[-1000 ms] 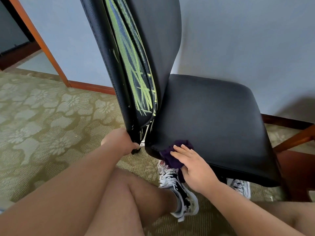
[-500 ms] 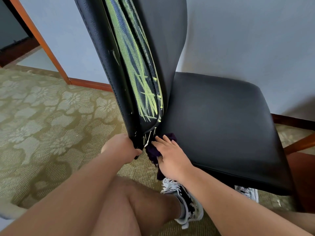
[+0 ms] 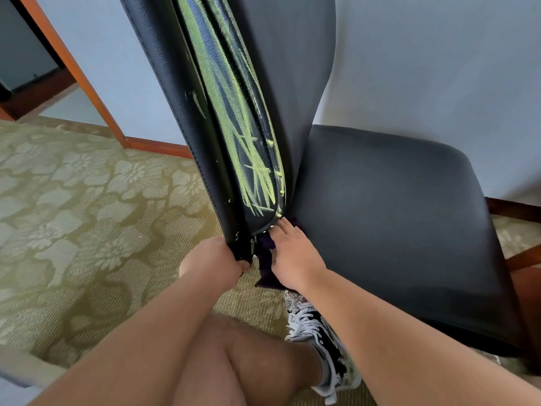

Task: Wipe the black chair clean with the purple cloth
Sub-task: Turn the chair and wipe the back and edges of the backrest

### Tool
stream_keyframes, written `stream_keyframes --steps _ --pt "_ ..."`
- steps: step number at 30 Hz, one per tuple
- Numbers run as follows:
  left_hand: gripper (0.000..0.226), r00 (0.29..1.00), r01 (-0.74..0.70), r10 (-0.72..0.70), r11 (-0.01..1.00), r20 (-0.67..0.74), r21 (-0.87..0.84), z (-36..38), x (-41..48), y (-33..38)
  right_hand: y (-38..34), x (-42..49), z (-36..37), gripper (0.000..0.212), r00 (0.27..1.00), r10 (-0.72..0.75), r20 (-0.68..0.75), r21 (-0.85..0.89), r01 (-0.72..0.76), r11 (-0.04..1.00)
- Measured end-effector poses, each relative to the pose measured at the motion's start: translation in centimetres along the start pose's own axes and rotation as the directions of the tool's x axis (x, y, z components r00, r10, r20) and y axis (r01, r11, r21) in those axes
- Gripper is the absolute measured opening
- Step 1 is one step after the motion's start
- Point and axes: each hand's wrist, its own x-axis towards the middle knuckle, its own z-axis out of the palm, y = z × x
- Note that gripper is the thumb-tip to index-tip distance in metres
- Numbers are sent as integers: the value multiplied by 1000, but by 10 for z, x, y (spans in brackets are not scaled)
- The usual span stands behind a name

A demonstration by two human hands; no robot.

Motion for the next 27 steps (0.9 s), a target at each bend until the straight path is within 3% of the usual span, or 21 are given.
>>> stream_keyframes --steps 8,14,27 --pt "25 1000 -13 12 1000 23 16 -7 -5 5 6 -38 -2 60 999 -40 10 8 39 999" --pt "30 999 -44 43 999 30 16 -8 -10 7 10 -63 8 55 998 -51 26 -116 53 992" --pt "29 990 -117 112 992 84 51 3 0 -2 23 10 -4 48 994 88 -59 -110 -94 989"
